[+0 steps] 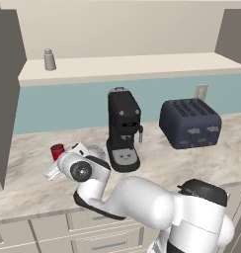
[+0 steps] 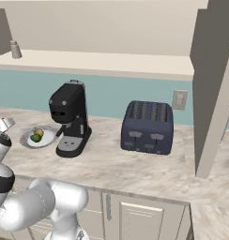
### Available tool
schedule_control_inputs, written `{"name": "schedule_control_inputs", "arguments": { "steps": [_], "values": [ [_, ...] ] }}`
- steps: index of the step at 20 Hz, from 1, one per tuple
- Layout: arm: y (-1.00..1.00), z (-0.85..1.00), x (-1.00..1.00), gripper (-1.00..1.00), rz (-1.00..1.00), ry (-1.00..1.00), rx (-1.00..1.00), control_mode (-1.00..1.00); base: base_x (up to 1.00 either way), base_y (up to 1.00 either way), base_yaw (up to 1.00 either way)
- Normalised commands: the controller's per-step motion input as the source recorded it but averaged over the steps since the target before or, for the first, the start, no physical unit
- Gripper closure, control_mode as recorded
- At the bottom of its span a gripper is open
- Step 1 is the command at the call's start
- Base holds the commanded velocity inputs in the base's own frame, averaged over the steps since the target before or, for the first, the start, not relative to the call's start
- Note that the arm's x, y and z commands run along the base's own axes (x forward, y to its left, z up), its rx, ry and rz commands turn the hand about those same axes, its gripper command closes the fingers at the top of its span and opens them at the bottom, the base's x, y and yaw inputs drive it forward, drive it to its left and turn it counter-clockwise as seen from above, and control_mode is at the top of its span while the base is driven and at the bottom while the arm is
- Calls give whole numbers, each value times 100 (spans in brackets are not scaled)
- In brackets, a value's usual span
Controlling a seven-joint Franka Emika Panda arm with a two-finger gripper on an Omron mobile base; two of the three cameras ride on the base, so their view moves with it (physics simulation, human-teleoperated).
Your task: Pick the avocado and bread from the counter and place them on the plate. Then pick the jam from the cabinet and place it next to the plate. Lastly close the cabinet door.
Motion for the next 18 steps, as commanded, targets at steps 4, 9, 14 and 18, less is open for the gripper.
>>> {"name": "schedule_control_inputs", "arguments": {
  "steps": [4,9,14,18],
  "values": [
    [13,-3,7,100,0,-4,4,-100,0,0,0],
    [26,0,36,100,0,0,1,-100,0,0,0],
    [13,-12,49,100,0,3,1,-100,0,0,0],
    [0,-81,2,-100,1,9,0,-100,0,0,0]
  ]
}}
